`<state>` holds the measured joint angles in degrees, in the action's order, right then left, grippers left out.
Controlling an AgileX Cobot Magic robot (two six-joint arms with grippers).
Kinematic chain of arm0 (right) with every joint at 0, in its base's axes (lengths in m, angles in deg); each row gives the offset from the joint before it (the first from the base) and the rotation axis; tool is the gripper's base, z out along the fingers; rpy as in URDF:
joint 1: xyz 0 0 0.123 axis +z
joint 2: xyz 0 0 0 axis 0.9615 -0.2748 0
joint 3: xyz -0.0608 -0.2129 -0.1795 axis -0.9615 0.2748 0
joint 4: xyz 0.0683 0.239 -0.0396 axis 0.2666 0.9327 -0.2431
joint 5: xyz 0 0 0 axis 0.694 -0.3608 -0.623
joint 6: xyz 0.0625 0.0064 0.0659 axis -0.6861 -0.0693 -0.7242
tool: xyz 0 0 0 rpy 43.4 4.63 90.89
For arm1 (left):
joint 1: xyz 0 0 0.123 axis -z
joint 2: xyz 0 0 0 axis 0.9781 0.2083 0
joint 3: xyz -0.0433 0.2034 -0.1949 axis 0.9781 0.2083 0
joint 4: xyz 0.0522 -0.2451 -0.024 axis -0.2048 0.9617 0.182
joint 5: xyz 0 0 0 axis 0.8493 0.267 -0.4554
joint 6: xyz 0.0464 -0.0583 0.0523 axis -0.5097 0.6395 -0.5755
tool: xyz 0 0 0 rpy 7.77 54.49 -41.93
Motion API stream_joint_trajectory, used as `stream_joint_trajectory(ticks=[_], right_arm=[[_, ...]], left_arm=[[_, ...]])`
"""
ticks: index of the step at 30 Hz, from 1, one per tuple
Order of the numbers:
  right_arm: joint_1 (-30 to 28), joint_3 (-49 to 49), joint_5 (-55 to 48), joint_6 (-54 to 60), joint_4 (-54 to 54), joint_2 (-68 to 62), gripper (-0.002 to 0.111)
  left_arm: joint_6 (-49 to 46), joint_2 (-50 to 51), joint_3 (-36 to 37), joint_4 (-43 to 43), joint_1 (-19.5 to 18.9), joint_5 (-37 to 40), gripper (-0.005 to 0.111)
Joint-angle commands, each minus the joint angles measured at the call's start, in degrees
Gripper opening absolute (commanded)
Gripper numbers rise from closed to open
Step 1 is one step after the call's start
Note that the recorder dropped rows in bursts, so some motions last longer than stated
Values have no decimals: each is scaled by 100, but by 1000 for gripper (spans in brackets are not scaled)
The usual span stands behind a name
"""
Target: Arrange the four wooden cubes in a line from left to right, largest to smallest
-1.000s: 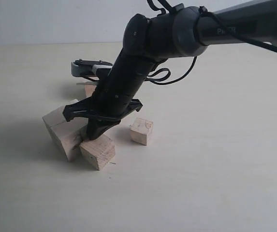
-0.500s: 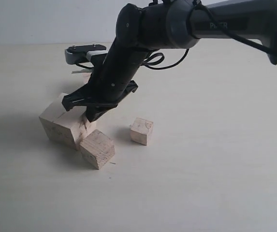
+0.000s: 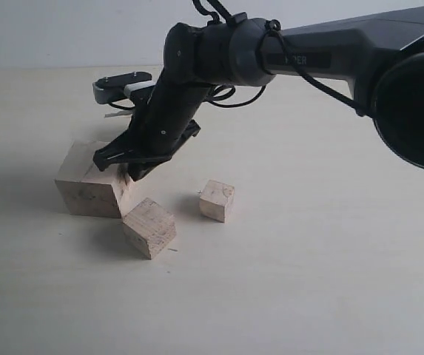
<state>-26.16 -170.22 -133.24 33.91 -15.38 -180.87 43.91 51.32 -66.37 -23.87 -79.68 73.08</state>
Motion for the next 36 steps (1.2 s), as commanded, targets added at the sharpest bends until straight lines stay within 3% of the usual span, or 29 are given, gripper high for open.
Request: stream_joint_trajectory(ticks=[1, 21, 25, 30, 34, 36], right_arm=[[-6, -299, -137, -245, -428, -105, 0], [-30, -363, 342, -222, -382, -131, 0], [-30, -363, -28, -280, -535, -98, 0], [-265, -363, -448, -1224, -1361, 616, 0], [-591, -378, 168, -1910, -1450, 984, 1], [-602, -532, 206, -1977, -1479, 838, 11]], left_arm=[[19, -39, -5, -8, 44, -42, 0], [19, -39, -5, -8, 44, -42, 0], [19, -39, -5, -8, 44, -42, 0], [19, -39, -5, -8, 44, -42, 0], [19, -39, -5, -8, 44, -42, 0], [19, -39, -5, -8, 44, -42, 0]])
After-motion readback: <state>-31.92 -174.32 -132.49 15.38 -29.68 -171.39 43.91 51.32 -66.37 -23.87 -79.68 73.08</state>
